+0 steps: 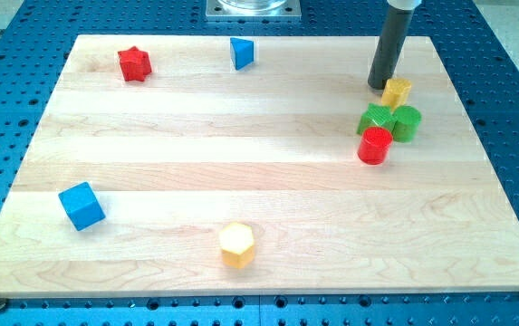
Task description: Move the triangle to the right
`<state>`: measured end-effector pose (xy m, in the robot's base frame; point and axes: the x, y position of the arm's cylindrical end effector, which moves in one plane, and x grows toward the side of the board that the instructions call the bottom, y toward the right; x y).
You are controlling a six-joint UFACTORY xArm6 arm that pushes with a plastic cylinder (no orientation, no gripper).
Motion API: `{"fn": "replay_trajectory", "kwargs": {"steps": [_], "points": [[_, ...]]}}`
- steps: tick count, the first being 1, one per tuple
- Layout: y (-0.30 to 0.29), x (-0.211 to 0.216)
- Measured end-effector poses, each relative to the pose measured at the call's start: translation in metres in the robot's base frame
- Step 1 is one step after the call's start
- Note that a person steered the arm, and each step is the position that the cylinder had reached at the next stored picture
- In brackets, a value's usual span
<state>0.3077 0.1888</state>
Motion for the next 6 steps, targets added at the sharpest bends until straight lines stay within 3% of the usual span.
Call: {"fn": "replay_trajectory", "kwargs": {"steps": [2, 3, 5, 6], "points": [[0.002, 0.027], [-0.049, -0.001], [-0.223, -0.029], [-0.229, -0.048]]}}
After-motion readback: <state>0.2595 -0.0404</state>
